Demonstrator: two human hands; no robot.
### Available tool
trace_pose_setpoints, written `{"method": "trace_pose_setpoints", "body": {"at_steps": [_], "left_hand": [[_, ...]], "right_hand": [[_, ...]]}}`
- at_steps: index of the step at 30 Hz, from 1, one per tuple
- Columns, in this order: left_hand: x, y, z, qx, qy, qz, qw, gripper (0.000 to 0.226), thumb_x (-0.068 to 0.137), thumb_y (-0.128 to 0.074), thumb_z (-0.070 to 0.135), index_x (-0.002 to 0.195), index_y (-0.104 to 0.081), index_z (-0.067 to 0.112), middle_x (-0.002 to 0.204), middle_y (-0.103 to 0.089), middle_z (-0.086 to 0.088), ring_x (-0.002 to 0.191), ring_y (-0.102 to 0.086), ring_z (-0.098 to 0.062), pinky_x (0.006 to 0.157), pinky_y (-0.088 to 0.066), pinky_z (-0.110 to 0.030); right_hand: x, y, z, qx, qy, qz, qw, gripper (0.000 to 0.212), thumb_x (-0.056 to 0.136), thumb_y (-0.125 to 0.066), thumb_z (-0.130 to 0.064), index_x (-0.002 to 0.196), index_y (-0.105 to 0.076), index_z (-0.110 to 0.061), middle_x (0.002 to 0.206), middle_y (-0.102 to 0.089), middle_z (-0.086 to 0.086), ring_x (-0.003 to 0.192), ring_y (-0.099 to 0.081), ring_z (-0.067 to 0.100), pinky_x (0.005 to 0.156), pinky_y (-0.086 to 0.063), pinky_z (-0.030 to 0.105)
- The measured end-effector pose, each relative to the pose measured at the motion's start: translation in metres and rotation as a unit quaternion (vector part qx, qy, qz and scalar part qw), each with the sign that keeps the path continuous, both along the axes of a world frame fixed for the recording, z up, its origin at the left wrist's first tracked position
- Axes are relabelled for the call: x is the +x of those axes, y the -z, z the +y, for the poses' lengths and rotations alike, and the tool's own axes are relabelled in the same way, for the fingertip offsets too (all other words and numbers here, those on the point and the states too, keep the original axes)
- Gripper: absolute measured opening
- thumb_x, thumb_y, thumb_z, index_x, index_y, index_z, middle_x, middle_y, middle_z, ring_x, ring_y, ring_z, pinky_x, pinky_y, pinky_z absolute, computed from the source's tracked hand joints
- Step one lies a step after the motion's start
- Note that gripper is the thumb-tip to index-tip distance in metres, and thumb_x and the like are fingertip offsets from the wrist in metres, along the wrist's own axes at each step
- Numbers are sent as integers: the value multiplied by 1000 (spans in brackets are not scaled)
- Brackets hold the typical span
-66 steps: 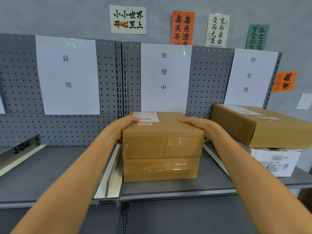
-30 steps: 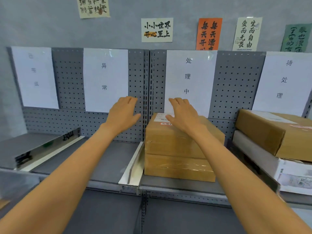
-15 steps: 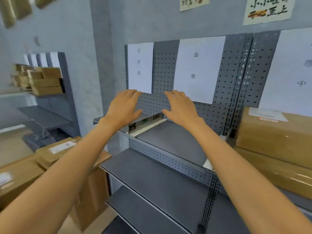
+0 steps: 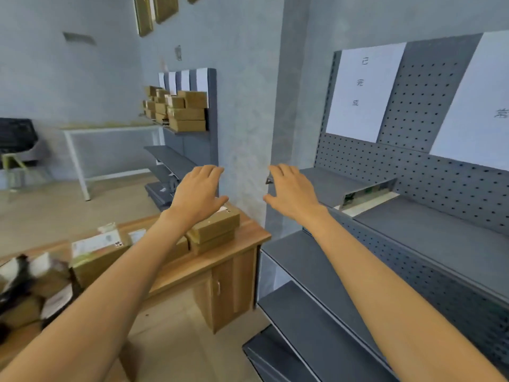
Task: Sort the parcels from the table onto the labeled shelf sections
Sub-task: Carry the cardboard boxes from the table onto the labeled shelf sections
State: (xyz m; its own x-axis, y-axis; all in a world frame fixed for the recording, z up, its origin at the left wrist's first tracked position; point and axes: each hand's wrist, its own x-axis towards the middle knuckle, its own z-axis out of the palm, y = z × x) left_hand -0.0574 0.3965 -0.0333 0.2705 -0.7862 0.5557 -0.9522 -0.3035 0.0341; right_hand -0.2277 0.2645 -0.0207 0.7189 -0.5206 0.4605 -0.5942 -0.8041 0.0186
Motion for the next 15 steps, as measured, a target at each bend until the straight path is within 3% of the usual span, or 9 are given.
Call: {"method": "trace_pose_setpoints", "body": {"at_steps": [15], "left_hand": [[149,100,79,69,-159,87,981,64,87,-65,34,141,-42,9,140,-48,-10,129,-42,-29,103,-36,-37]], "right_hand": [[202,87,32,62,-147,33,987,65,92,-56,-37,147,-31,-13,145,-41,8,132,-37,28,101,-41,38]]}}
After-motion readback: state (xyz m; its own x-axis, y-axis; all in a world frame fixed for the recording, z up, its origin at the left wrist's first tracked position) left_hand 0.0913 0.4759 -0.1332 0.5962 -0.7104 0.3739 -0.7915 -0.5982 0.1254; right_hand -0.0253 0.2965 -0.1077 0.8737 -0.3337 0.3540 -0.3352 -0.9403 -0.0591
